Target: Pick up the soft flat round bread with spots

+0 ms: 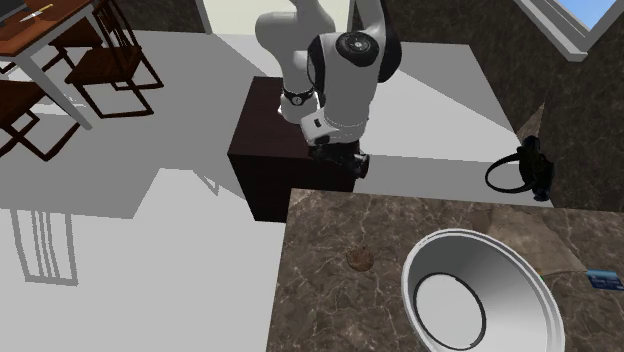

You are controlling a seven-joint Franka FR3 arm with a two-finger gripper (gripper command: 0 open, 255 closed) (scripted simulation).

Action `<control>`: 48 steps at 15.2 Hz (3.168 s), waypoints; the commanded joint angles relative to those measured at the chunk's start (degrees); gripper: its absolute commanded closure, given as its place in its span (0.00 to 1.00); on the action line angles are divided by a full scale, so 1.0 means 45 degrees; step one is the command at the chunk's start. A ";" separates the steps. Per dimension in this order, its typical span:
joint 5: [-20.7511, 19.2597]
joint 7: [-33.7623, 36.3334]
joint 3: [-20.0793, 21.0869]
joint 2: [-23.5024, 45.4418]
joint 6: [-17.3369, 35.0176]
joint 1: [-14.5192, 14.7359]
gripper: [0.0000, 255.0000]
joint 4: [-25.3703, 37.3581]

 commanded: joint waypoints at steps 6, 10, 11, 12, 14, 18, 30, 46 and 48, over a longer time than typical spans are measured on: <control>-0.1345 0.2474 0.0217 0.3596 0.1695 0.0366 0.00 0.1885; -0.2099 0.3694 -0.0061 0.5650 0.2222 0.0872 0.00 0.3408; -0.2247 0.3957 -0.0153 0.6156 0.2312 0.1018 0.00 0.3831; -0.2375 0.4199 -0.0254 0.6658 0.2386 0.1170 0.00 0.4271; -0.2577 0.4633 -0.0454 0.7658 0.2486 0.1473 0.00 0.5203; -0.2786 0.5156 -0.0759 0.9196 0.2630 0.1910 0.00 0.6661; -0.3019 0.5316 -0.0993 1.0111 0.3297 0.2090 1.00 0.6908; -0.2655 0.5069 -0.0639 0.8738 0.2249 0.1820 1.00 0.6586; -0.2574 0.5016 -0.0572 0.8477 0.2020 0.1772 1.00 0.6558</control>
